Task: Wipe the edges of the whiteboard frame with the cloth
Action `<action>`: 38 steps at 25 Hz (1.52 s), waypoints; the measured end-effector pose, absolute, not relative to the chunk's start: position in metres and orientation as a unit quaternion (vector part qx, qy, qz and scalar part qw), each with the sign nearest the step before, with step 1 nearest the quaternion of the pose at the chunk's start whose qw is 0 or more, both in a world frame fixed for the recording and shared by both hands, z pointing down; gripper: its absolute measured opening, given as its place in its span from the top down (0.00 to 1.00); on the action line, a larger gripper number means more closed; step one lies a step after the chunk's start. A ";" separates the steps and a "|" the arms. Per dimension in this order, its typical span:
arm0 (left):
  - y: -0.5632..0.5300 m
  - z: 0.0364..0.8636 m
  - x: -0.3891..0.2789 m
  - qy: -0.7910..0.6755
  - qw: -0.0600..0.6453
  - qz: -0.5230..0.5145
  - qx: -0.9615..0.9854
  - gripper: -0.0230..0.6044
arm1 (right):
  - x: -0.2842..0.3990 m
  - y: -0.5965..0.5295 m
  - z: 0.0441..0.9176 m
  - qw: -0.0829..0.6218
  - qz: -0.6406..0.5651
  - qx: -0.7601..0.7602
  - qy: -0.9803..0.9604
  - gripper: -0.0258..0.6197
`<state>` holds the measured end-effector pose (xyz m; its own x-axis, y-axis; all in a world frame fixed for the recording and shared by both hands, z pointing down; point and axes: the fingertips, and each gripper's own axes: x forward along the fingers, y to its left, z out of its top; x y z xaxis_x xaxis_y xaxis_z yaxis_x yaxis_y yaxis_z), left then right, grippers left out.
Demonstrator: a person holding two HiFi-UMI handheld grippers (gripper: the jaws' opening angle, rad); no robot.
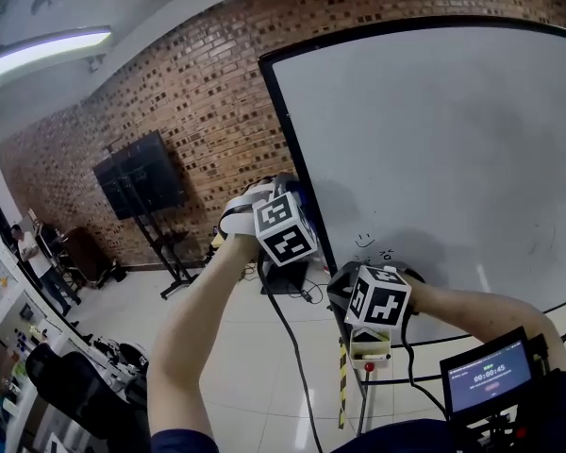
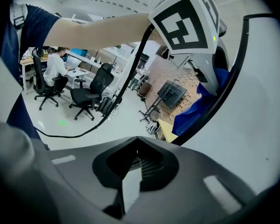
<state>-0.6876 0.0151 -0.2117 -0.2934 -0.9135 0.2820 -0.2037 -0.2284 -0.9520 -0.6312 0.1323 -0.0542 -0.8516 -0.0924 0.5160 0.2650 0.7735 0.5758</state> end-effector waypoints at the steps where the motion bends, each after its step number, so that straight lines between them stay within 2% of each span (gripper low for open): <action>1: 0.016 -0.219 -0.687 0.544 0.302 -0.594 -0.510 0.72 | -0.631 0.132 -0.060 0.267 -0.335 -0.049 -0.902 0.95; 14: 0.031 -0.304 -0.680 0.569 0.326 -0.573 -0.491 0.72 | -0.633 0.133 -0.150 0.217 -0.366 -0.041 -0.904 0.95; 26: 0.040 -0.369 -0.688 0.586 0.363 -0.573 -0.444 0.72 | -0.648 0.144 -0.194 0.172 -0.401 -0.031 -0.899 0.95; 38: 0.051 -0.455 -0.684 0.631 0.409 -0.508 -0.420 0.72 | -0.650 0.153 -0.226 0.136 -0.406 -0.020 -0.904 0.95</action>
<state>-0.6845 0.0514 -0.4554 -0.3132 -0.9455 -0.0887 -0.1151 0.1305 -0.9848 -0.6496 0.1530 -0.2260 -0.9623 -0.0734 0.2619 0.1470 0.6697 0.7279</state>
